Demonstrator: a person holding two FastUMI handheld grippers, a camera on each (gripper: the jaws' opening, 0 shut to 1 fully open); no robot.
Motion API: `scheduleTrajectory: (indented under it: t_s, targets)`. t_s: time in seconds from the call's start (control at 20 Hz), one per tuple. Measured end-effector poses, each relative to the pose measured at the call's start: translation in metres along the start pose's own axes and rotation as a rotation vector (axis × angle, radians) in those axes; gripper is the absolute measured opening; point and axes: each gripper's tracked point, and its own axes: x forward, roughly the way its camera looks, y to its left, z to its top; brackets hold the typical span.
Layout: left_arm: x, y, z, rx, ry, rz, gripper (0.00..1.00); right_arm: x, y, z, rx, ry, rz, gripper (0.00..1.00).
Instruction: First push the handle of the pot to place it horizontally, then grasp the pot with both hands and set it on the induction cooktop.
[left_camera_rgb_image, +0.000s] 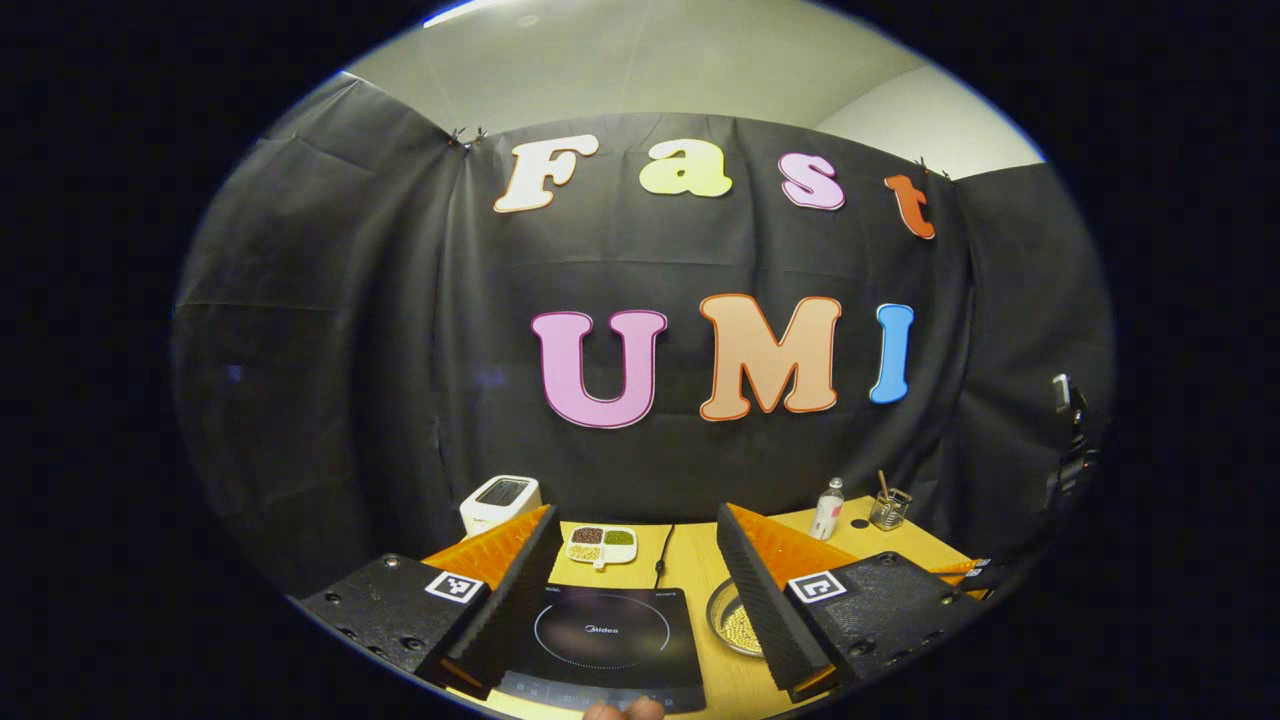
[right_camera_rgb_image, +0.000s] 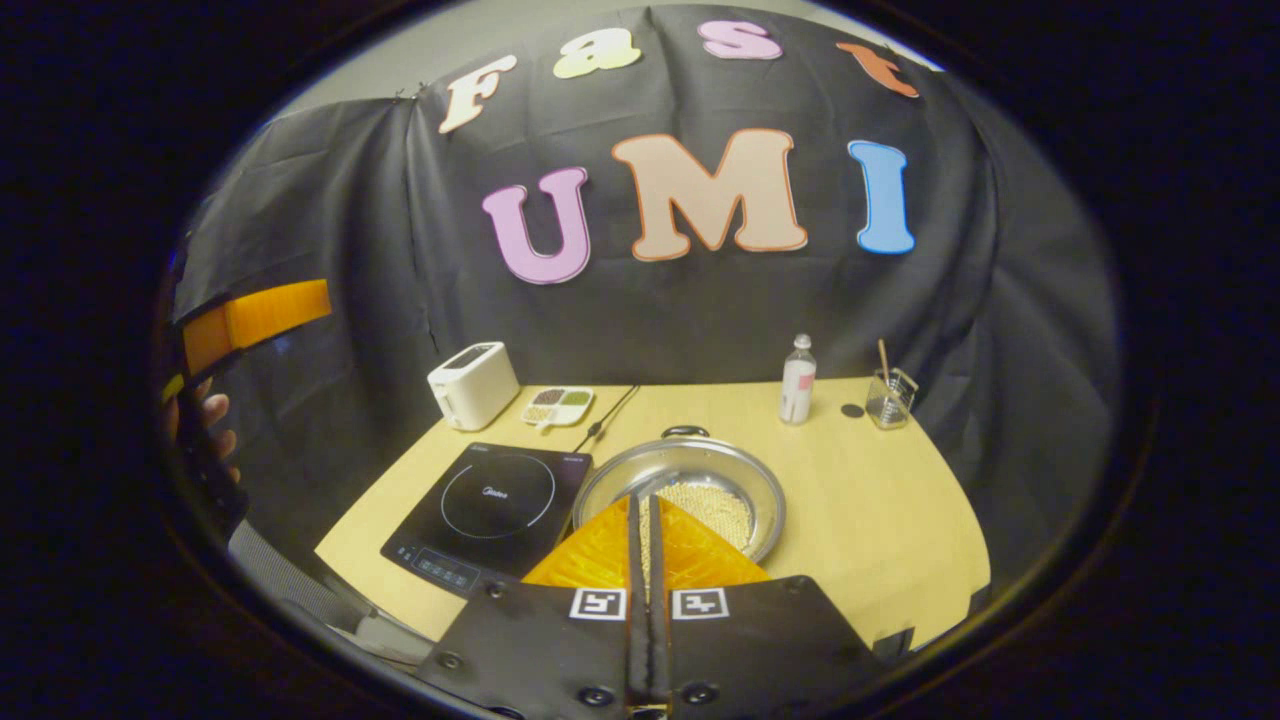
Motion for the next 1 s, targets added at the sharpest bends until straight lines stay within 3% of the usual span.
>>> scheduleTrajectory:
  t_s: [0.2, 0.4, 0.45, 0.75, 0.8, 1.0]
  targets:
    - [0.02, 0.008, -0.015, -0.041, 0.001, -0.075, 0.95, 0.02, 0.008, -0.026, 0.015, 0.066, -0.047, 0.03]
    - [0.032, 0.017, -0.03, -0.06, 0.022, -0.124, 0.92, 0.035, 0.019, -0.055, 0.025, 0.147, -0.063, 0.02]
    - [0.035, 0.02, -0.031, -0.063, 0.018, -0.128, 0.95, 0.039, 0.022, -0.061, 0.035, 0.167, -0.061, 0.02]
    - [0.044, 0.035, -0.062, -0.091, 0.076, -0.127, 0.92, 0.063, 0.033, -0.125, 0.086, 0.346, -0.049, 0.03]
    - [0.046, 0.039, -0.063, -0.094, 0.079, -0.119, 0.95, 0.066, 0.036, -0.133, 0.098, 0.364, -0.043, 0.03]
    - [0.044, 0.049, -0.073, -0.109, 0.105, -0.104, 0.95, 0.081, 0.041, -0.16, 0.081, 0.453, -0.038, 0.03]
